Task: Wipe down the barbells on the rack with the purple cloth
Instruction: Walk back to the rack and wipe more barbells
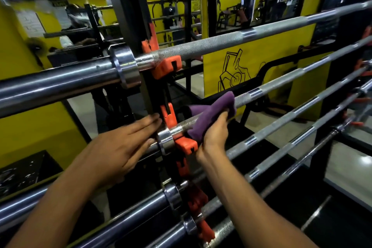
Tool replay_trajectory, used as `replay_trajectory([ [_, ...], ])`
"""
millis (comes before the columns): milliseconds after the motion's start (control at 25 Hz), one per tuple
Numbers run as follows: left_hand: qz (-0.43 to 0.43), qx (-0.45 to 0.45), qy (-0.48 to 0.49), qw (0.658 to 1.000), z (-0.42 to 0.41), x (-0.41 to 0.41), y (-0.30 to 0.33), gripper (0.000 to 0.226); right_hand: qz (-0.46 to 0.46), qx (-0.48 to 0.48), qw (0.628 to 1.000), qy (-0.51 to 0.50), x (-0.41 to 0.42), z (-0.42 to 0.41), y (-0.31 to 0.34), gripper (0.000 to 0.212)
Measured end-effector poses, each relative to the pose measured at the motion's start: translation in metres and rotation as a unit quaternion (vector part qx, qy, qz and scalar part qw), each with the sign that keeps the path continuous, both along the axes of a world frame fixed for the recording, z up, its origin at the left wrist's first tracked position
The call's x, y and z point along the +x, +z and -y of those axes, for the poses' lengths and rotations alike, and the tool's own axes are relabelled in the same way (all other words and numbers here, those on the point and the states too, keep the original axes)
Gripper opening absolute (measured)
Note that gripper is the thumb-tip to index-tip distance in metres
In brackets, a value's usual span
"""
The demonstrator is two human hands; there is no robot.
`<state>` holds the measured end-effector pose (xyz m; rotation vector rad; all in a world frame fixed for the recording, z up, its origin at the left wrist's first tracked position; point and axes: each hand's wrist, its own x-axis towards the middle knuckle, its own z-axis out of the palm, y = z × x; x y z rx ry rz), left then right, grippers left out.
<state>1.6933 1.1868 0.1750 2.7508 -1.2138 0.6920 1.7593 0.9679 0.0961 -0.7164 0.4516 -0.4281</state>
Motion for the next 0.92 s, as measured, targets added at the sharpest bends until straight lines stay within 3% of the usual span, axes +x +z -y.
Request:
replay_trajectory([
  [80,0.012,-0.002,0.016,1.000,-0.011,-0.007,-0.004,0.056,-0.007,-0.005,0.997,-0.078,0.016,0.032,0.012,0.090],
  [200,0.015,0.003,0.015,1.000,-0.020,-0.013,-0.006,0.058,-0.033,-0.010,0.992,-0.121,0.016,0.031,0.017,0.057],
  [320,0.005,-0.032,0.001,0.999,-0.019,-0.015,-0.002,0.057,-0.016,0.005,1.000,-0.010,0.001,-0.006,-0.002,0.068],
  [480,0.021,-0.045,-0.009,0.999,-0.023,-0.019,-0.002,0.052,-0.006,0.004,1.000,0.006,0.001,-0.007,0.002,0.081],
  [600,0.012,-0.054,-0.006,0.998,-0.022,-0.020,-0.005,0.049,-0.010,-0.030,0.999,-0.001,-0.008,-0.005,0.002,0.065],
  [760,-0.004,-0.068,-0.011,0.998,-0.023,-0.019,-0.005,0.047,-0.022,-0.211,0.977,0.009,-0.043,0.011,-0.006,0.060],
  [840,-0.015,-0.070,-0.010,0.997,-0.026,-0.022,-0.003,0.046,-0.008,-0.324,0.946,-0.005,-0.068,0.025,-0.010,0.055],
  [920,-0.026,-0.052,-0.001,0.998,-0.035,-0.028,0.000,0.046,0.058,-0.435,0.898,-0.023,-0.095,0.029,0.000,0.035],
])
